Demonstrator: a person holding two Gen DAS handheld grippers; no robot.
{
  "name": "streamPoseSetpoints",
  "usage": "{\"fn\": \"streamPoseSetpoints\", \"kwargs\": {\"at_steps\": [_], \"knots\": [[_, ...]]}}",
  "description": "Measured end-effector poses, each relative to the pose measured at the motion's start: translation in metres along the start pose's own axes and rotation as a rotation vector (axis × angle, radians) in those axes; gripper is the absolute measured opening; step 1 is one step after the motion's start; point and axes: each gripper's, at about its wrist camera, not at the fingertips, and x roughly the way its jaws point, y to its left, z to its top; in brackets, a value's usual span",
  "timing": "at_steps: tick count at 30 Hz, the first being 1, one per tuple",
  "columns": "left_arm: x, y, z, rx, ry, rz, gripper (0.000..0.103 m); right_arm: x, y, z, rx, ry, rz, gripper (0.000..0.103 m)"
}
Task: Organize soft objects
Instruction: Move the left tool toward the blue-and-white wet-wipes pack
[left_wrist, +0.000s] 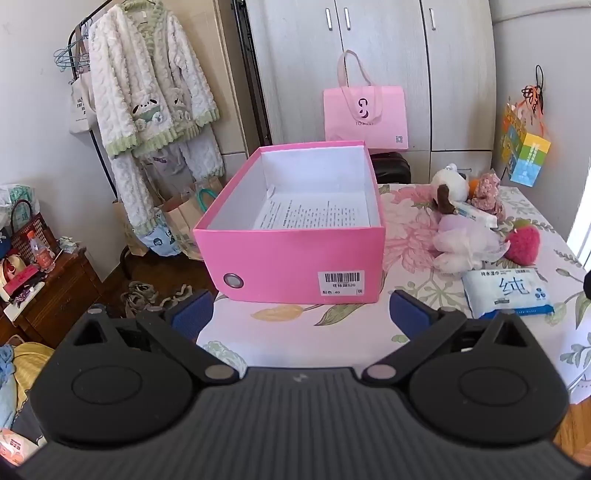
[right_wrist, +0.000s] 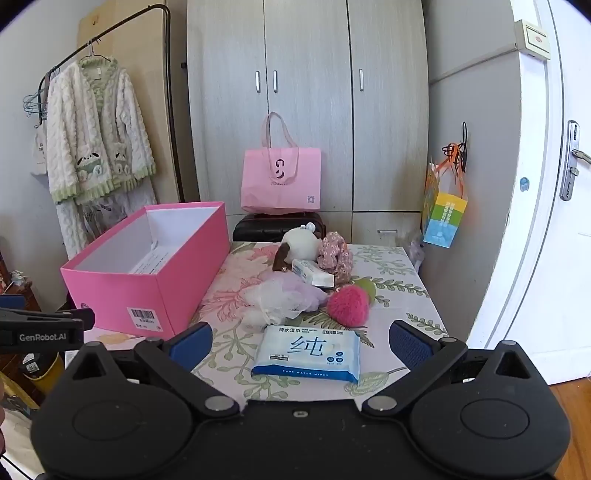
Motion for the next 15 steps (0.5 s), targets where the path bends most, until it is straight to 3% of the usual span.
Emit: {"fn": "streamPoseSetpoints", "kwargs": {"at_steps": [9, 15], "knots": [[-0.004, -0.006, -0.009, -0.014, -0.025, 0.009, 0.103, 0.000, 0.001, -0.001, 0.000, -0.015, 0.002, 0.103], [-0.003, 0.002, -0.005, -0.015, -0.040, -0.041, 0.103, -0.005, 0.005, -0.002, -0.013, -0.015, -0.018, 0.103]]}}
